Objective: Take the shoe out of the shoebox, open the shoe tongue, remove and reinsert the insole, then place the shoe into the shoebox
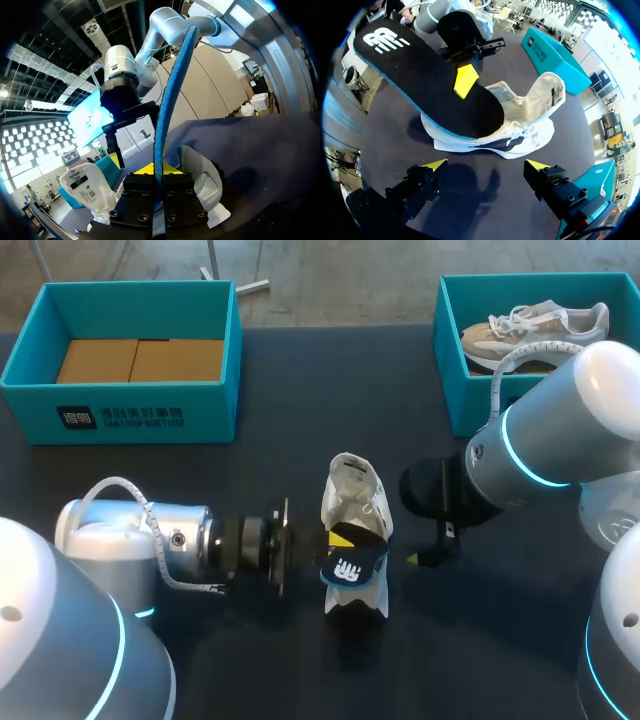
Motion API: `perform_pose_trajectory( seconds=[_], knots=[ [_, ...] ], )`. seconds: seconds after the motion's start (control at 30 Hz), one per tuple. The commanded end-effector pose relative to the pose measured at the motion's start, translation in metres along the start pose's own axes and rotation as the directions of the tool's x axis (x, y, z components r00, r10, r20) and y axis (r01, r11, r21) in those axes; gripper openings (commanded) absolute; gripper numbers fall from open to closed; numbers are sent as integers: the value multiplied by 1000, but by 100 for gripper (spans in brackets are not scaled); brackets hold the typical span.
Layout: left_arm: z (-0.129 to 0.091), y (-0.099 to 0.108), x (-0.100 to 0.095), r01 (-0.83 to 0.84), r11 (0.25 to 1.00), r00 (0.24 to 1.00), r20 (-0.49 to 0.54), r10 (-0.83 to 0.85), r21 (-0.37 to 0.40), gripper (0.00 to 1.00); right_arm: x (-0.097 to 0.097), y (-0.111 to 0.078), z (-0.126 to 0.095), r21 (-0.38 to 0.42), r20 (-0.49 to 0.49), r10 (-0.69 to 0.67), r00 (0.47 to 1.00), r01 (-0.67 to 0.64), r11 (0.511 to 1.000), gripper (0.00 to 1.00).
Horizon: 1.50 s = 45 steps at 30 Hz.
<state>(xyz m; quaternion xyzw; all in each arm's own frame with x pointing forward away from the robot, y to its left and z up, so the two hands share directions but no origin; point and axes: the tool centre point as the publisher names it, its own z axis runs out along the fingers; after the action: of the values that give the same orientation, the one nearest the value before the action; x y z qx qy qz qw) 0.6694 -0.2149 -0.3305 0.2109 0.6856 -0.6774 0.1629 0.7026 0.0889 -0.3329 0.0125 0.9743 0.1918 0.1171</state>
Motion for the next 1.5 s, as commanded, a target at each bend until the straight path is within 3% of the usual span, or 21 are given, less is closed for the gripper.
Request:
perform_pose_trajectory(
  seconds=[0.03,0.53,0.77,0.8,0.83,1.07,1.27,1.3,1.33,1.37,1.5],
  knots=[
    [4,7,-5,14,1000,999,40,-14,3,0,1,0,1,-2,2,0,1000,0,1000,100],
    [1,11,-5,72,997,995,65,-69,-33,0,1,0,1,-2,2,0,1000,0,1000,100],
    [-2,-1,-2,45,998,998,54,-43,-36,0,1,0,1,-2,2,0,1000,0,1000,100],
    [-2,-3,-3,40,999,998,53,-38,-34,25,1,0,1,-2,2,0,1000,0,1000,100],
    [-1,-6,-3,37,999,998,53,-35,-32,35,1,0,1,-2,2,0,1000,0,1000,100],
    [0,-16,-7,16,1000,999,35,-16,-19,39,1,0,1,-2,2,0,1000,0,1000,100],
    [-3,-31,-4,8,1000,1000,27,-8,-2,33,1,0,1,-2,2,0,1000,0,1000,100],
    [-3,-31,-3,11,1000,1000,20,-11,-2,29,1,0,1,-2,2,0,1000,0,1000,100],
    [-2,-31,-2,14,1000,1000,10,-14,-6,20,1,0,1,-2,2,0,1000,0,1000,100],
    [-2,-31,-1,17,1000,1000,4,-17,-5,4,1,0,1,-2,2,0,1000,0,1000,100],
    [0,-27,-2,22,1000,1000,-6,-22,-14,0,1,0,1,-2,2,0,1000,0,1000,100]
  ],
)
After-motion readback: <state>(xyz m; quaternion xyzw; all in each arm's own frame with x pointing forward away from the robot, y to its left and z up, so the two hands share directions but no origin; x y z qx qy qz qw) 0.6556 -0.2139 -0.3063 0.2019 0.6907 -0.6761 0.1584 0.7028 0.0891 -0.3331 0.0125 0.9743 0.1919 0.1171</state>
